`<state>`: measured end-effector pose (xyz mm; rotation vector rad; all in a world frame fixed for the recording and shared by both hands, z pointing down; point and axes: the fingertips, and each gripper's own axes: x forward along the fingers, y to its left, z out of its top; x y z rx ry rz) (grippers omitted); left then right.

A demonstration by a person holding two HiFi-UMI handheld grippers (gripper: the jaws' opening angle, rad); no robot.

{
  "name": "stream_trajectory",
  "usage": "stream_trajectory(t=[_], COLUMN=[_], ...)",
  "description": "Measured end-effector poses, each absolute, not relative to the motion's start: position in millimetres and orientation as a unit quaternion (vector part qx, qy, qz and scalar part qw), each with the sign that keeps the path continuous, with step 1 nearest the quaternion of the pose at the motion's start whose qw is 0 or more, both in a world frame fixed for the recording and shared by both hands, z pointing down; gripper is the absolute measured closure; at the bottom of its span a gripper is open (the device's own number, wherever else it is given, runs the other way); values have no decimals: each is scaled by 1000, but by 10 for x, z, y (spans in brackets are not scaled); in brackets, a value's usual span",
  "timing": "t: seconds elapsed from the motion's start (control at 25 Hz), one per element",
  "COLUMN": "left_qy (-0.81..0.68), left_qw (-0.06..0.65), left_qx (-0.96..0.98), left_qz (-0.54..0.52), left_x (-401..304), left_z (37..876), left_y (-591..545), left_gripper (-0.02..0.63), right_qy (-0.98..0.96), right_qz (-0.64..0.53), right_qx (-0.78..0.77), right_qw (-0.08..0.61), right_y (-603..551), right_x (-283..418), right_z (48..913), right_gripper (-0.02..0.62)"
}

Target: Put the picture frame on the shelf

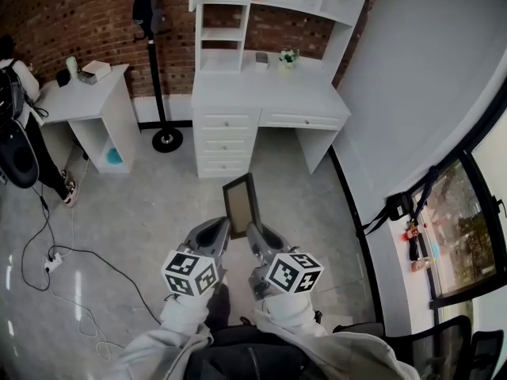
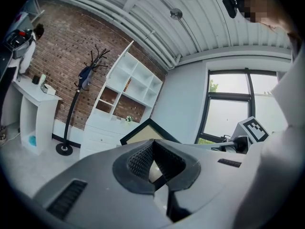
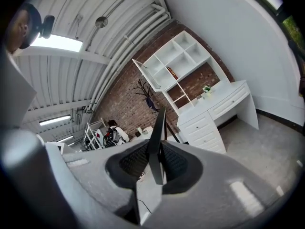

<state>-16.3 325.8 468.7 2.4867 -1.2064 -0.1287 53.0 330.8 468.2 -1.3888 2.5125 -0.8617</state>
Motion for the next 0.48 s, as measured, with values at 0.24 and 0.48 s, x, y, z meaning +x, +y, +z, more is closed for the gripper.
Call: stream_trajectory(t=[0.24,0.48], left_qy=[-428,-419], left_qw=[189,194], left_qx=[882,885], left_qz=[-56,-57], left_x=[-283,-344], left_z=[4627,4639], left_y=[2765,2358], left_gripper=[603,603], right_qy=[838,836], right_qz=[-283,-283], right_qx=[-462,-467], right_qw=[64,57], right_y=[2844,2434], right_x=[399,290], right_z=[4641,4649], right_gripper=[528,528])
